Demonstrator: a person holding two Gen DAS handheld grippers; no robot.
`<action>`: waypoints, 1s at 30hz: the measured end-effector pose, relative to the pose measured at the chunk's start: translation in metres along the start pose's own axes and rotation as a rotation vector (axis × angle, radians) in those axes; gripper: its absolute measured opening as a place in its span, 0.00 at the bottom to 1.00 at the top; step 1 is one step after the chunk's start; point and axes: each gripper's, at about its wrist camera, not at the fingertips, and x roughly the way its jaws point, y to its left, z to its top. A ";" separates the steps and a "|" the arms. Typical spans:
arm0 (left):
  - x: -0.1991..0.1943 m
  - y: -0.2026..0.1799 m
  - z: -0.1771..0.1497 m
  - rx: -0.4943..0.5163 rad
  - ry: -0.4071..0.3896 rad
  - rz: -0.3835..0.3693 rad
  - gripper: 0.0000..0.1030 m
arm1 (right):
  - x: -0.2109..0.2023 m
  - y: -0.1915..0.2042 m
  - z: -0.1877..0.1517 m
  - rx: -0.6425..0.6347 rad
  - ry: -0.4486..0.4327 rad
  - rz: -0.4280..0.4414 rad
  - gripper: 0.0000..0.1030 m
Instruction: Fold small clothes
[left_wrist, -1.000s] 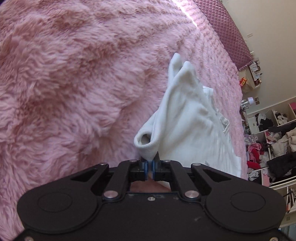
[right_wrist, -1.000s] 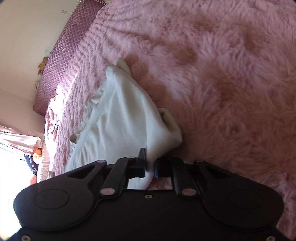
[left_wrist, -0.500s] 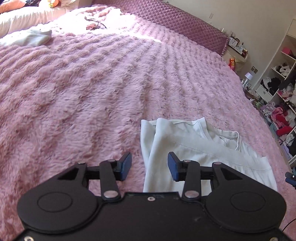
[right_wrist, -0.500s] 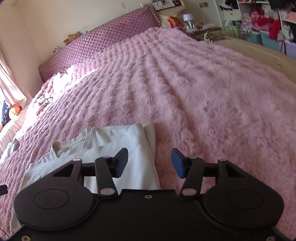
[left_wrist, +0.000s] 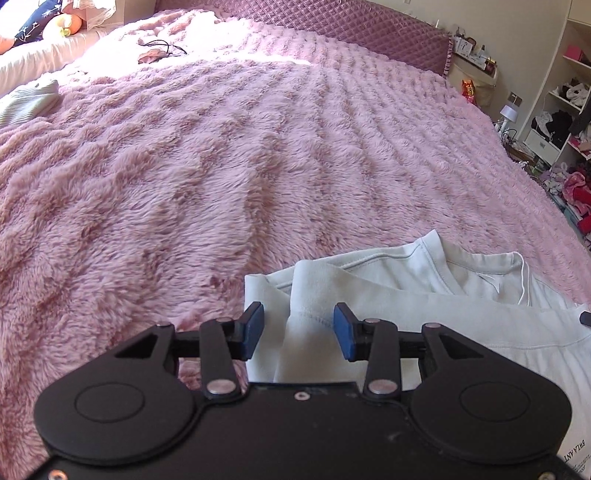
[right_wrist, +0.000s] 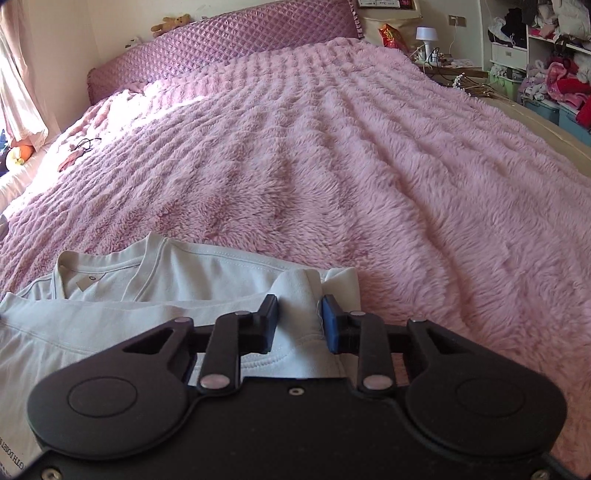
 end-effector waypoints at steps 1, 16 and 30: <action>0.003 0.000 0.000 0.005 0.006 -0.005 0.29 | 0.000 0.002 0.000 -0.013 0.001 -0.003 0.14; -0.002 -0.011 0.004 0.035 -0.086 -0.036 0.07 | -0.012 0.017 0.007 -0.036 -0.056 -0.022 0.10; 0.023 0.010 -0.003 -0.006 -0.024 0.037 0.09 | 0.034 0.022 0.012 0.017 -0.008 -0.078 0.09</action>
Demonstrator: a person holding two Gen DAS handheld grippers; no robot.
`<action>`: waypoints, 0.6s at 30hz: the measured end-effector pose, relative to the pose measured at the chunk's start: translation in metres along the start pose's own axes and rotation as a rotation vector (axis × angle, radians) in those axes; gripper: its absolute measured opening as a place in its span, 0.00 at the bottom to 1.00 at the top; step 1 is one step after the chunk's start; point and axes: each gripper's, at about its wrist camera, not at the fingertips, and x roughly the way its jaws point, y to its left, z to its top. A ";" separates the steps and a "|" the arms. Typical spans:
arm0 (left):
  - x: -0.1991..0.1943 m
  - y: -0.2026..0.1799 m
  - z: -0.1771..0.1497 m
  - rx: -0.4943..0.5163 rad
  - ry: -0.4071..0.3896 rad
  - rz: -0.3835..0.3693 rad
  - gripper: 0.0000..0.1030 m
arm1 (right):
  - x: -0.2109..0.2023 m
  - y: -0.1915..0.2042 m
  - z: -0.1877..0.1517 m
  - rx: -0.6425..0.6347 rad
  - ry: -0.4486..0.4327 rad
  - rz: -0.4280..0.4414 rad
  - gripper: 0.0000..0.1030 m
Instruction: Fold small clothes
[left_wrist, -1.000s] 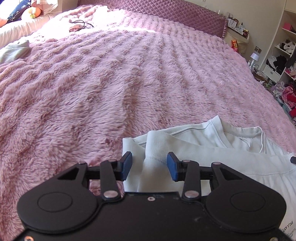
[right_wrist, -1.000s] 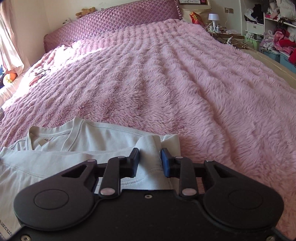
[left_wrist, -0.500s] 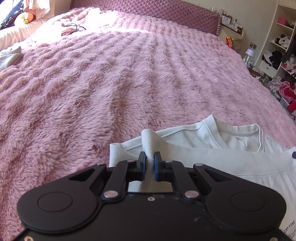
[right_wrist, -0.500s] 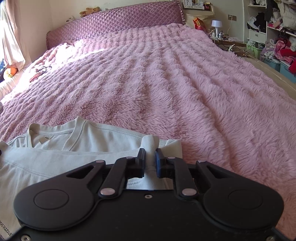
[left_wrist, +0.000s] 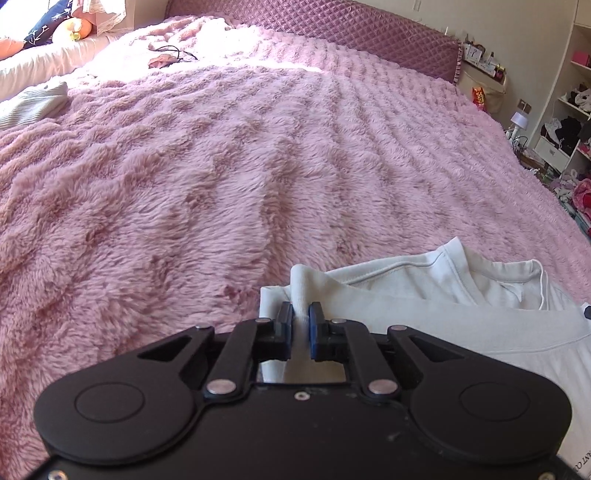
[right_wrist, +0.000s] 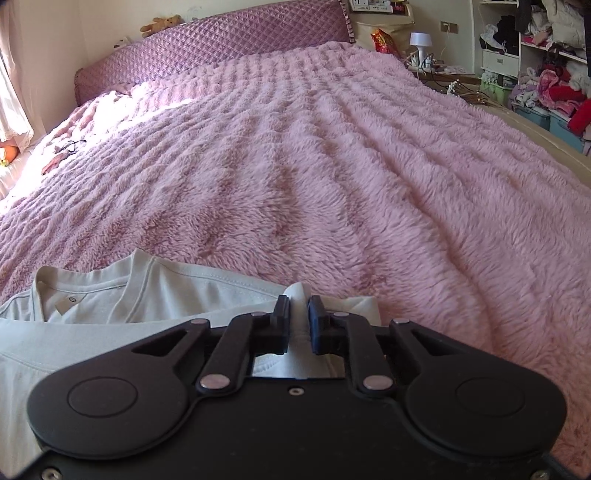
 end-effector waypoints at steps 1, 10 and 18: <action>0.006 -0.001 -0.002 0.015 0.014 0.008 0.11 | 0.002 -0.003 -0.002 0.012 0.008 -0.007 0.10; -0.064 0.025 -0.024 -0.082 0.029 -0.036 0.29 | -0.100 -0.049 -0.030 0.127 -0.020 0.153 0.40; -0.143 0.057 -0.119 -0.279 0.122 -0.123 0.39 | -0.182 -0.075 -0.115 0.144 0.044 0.159 0.42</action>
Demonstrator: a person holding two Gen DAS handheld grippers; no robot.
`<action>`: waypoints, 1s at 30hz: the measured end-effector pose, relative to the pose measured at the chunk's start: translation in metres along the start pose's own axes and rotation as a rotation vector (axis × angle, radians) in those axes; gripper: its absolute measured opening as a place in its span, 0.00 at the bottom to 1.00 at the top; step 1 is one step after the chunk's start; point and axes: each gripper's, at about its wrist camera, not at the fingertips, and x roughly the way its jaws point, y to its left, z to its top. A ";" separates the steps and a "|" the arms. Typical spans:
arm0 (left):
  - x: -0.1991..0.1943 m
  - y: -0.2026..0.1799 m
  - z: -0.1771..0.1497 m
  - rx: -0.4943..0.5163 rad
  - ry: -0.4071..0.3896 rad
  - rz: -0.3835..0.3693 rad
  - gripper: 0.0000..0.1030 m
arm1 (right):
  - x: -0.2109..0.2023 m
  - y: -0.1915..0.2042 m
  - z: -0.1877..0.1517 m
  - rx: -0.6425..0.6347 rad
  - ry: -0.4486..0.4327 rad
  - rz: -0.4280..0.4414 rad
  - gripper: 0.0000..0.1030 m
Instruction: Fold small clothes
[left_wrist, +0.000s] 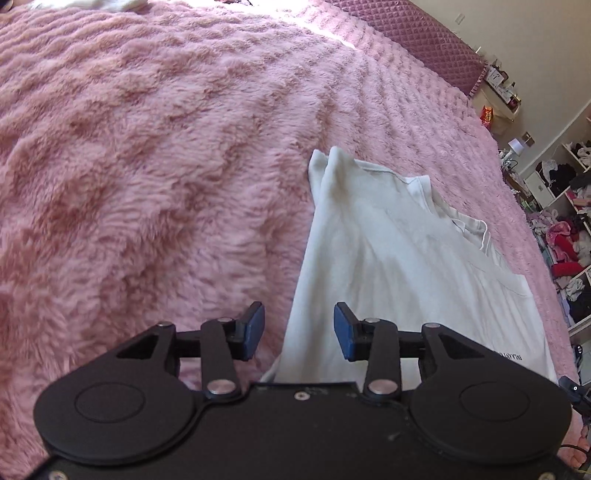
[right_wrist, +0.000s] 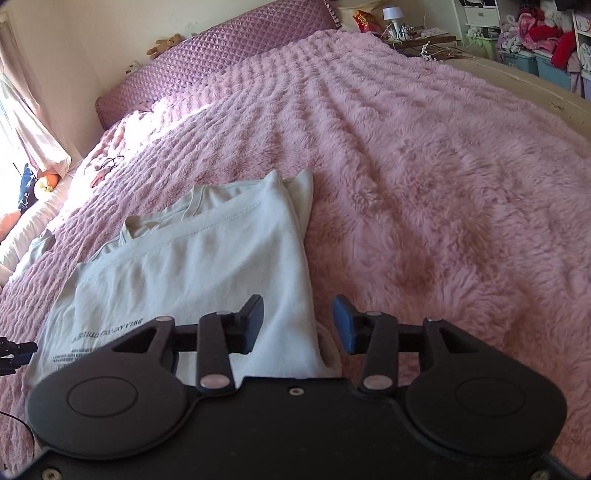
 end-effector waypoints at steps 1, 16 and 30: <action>-0.001 0.001 -0.006 -0.007 0.007 0.005 0.39 | -0.001 0.001 -0.003 0.001 0.007 -0.001 0.42; -0.008 -0.010 -0.017 0.088 0.089 0.086 0.07 | 0.005 -0.007 -0.015 0.035 0.085 -0.089 0.01; -0.057 -0.058 -0.023 0.221 -0.062 0.024 0.54 | -0.029 0.062 -0.018 -0.074 -0.066 -0.011 0.14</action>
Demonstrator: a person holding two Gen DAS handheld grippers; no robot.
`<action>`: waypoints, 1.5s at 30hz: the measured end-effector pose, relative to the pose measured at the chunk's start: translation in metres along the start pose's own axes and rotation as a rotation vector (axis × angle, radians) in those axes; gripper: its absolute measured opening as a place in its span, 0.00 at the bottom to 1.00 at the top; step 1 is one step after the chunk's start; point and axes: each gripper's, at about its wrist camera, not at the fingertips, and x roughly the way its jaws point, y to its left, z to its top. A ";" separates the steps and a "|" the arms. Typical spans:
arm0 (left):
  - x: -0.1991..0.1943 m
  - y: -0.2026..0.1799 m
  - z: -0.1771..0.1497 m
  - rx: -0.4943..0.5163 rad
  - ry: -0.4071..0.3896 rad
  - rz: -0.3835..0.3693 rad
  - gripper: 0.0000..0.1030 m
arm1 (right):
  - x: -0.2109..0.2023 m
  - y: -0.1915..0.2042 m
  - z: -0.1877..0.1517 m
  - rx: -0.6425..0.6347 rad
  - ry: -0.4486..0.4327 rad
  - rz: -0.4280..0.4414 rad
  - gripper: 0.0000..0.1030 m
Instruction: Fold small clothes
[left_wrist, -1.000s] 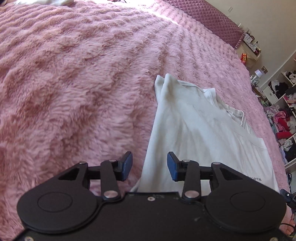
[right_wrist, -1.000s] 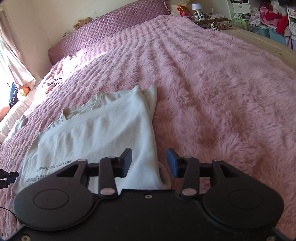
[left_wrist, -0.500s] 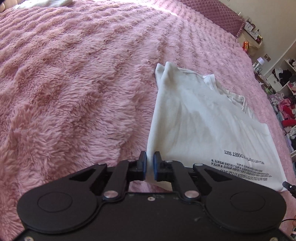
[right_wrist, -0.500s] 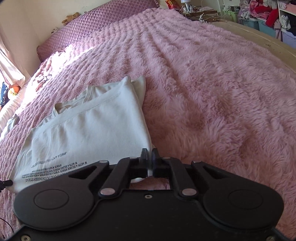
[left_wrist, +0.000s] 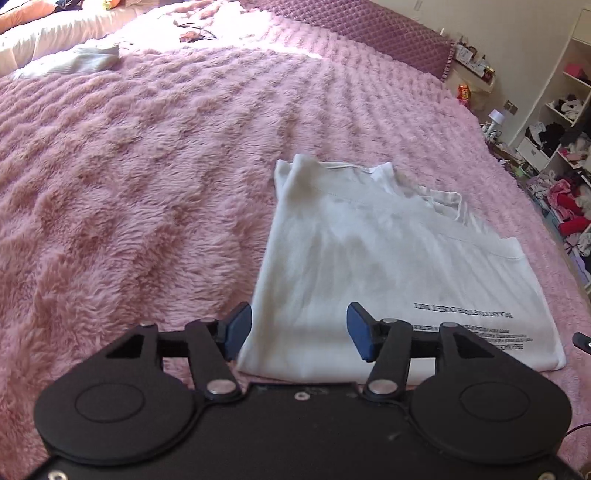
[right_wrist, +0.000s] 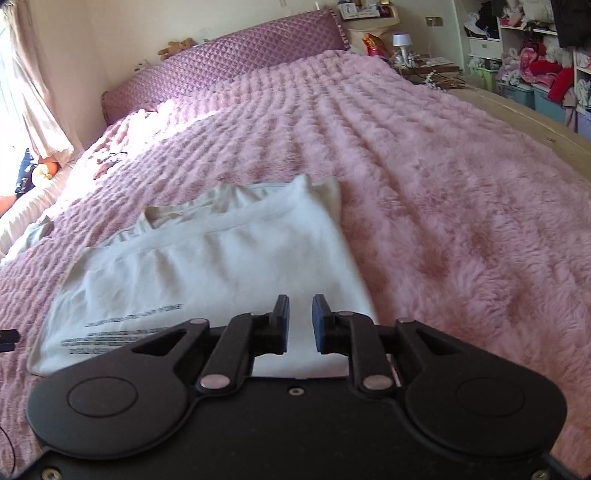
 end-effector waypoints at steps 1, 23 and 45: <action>0.001 -0.010 -0.001 0.019 0.000 -0.026 0.58 | 0.004 0.013 0.000 -0.005 0.009 0.037 0.14; 0.039 0.022 -0.056 0.009 0.071 -0.011 0.72 | 0.029 -0.054 -0.046 0.158 0.099 -0.156 0.06; -0.023 0.047 -0.039 -0.173 -0.057 0.061 1.00 | 0.088 0.167 -0.057 -0.098 -0.015 -0.106 0.65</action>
